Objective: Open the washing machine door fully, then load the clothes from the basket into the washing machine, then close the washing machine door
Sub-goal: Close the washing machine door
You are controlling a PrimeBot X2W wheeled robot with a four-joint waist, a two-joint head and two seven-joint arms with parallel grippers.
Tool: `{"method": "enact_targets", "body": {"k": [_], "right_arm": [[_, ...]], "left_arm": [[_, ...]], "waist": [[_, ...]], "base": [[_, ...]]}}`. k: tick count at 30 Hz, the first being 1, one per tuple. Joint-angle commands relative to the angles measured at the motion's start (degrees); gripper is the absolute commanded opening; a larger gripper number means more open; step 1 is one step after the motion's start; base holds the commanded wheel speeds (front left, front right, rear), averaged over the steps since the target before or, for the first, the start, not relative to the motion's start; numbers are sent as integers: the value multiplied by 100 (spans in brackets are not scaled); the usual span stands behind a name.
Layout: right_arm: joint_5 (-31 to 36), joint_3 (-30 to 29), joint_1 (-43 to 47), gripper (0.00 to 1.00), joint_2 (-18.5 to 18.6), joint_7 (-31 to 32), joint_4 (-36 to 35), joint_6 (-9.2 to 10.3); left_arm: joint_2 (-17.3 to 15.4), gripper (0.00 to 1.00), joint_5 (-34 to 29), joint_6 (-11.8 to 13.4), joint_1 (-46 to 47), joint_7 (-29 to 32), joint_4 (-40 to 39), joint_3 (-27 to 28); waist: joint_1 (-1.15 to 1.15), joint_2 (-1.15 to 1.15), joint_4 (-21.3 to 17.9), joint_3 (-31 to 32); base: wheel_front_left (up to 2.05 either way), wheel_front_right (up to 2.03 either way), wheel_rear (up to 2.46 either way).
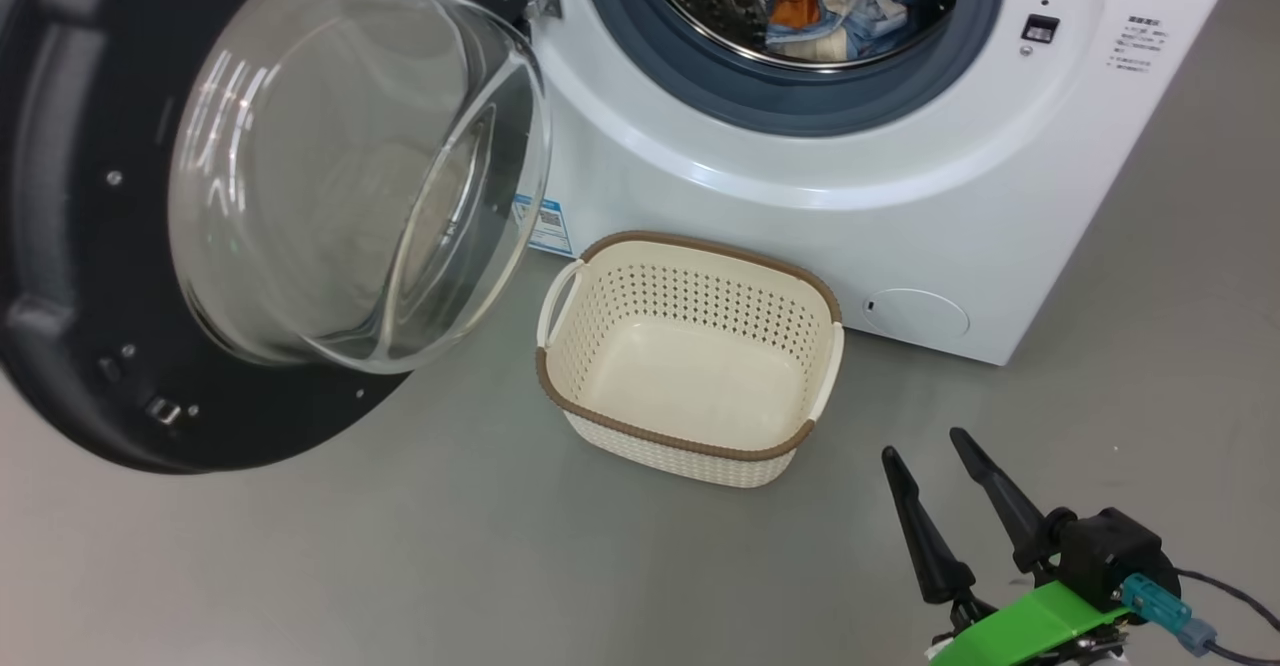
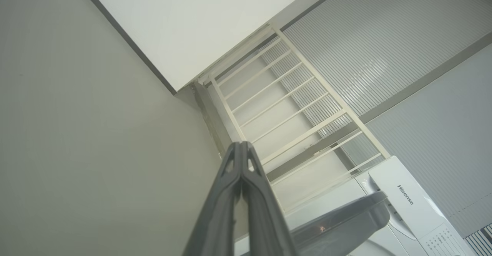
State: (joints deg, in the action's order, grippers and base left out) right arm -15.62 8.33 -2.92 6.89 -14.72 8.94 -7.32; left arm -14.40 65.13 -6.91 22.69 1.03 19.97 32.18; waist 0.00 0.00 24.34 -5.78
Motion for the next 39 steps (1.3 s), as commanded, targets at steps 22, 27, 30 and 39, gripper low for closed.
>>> {"method": "enact_targets", "body": {"k": [22, 27, 30, 39], "right_arm": [[44, 120, -383, 100, 111, -28, -168, -17], [42, 121, -410, 100, 113, -28, -168, -17], [40, 121, -417, 100, 115, -28, -170, -17], [42, 112, -405, 100, 110, -28, -157, -17]], "left_arm": [[-819, 0, 1693, 23, 962, 1417, 1256, 589], [-822, 0, 1756, 34, 1018, 1569, 1377, 547], [-802, 0, 1779, 59, 1009, 1638, 1450, 529], [-707, 0, 1844, 101, 934, 1964, 1446, 401]], "waist": [[0, 0, -529, -312], [0, 0, -588, -363], [0, 0, -610, -379], [0, 0, -611, -352]], "base": [[0, 0, 0], [0, 0, 0], [0, 0, 0], [0, 0, 0]]}}
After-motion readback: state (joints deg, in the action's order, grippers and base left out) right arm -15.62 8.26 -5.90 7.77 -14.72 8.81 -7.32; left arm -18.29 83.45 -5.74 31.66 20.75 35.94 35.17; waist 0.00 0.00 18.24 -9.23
